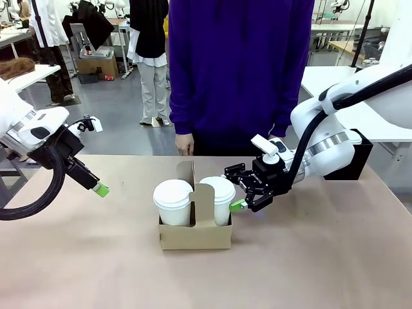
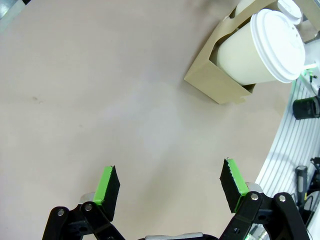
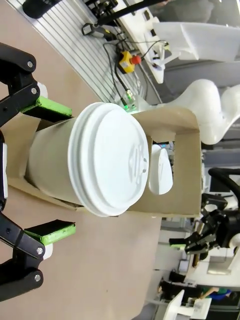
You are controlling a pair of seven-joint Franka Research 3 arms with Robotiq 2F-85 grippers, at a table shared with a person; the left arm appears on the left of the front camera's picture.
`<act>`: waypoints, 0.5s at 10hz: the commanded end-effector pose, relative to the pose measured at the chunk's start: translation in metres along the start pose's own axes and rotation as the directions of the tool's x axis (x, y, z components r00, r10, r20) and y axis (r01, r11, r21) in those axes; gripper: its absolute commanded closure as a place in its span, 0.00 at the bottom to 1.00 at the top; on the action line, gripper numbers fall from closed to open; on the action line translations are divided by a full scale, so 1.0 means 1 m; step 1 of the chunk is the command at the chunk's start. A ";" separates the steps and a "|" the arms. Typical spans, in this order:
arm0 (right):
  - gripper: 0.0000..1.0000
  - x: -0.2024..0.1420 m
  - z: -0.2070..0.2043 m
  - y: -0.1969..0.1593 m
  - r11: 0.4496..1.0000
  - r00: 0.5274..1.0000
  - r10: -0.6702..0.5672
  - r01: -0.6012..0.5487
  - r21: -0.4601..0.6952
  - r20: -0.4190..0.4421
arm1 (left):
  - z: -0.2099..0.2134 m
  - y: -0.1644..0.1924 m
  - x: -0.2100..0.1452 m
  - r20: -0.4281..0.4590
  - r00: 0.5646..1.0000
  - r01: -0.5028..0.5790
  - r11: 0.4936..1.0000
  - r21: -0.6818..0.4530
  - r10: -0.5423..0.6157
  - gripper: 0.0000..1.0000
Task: Pour a drink into a cup and package it in a carrier.
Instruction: Insert the held 600 ml Paper Cup into the Cup Carrier.
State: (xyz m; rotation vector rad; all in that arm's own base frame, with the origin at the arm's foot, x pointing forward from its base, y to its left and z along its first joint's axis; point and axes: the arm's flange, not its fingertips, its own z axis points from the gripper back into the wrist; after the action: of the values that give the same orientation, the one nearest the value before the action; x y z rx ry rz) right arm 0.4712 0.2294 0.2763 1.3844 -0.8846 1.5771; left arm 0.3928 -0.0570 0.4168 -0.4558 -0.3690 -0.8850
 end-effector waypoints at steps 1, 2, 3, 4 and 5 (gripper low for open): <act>0.00 0.004 0.014 0.007 1.000 0.999 0.002 -0.003 -0.017 -0.038 | 0.000 -0.001 0.000 0.018 1.000 -0.003 1.000 -0.008 0.003 0.00; 0.00 0.005 0.025 0.009 0.999 0.998 -0.013 0.010 -0.041 -0.062 | 0.000 -0.001 0.000 0.018 1.000 -0.003 1.000 -0.008 0.003 0.00; 0.00 0.009 0.041 0.011 0.996 0.996 -0.028 0.021 -0.089 -0.085 | 0.000 -0.001 0.000 0.018 1.000 -0.003 1.000 -0.008 0.003 0.00; 0.00 0.018 0.067 0.019 0.985 0.991 -0.064 0.043 -0.166 -0.121 | 0.000 -0.001 0.000 0.018 1.000 -0.003 1.000 -0.008 0.003 0.00; 0.00 0.032 0.096 0.031 0.963 0.983 -0.103 0.060 -0.262 -0.155 | 0.000 -0.001 0.000 0.018 1.000 -0.003 1.000 -0.008 0.003 0.00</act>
State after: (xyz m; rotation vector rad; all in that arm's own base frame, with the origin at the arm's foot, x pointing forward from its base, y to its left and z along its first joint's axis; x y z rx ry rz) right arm 0.4921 0.1544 0.3004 1.1704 -0.9183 1.4977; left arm 0.3928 -0.0570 0.4170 -0.4553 -0.3693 -0.8850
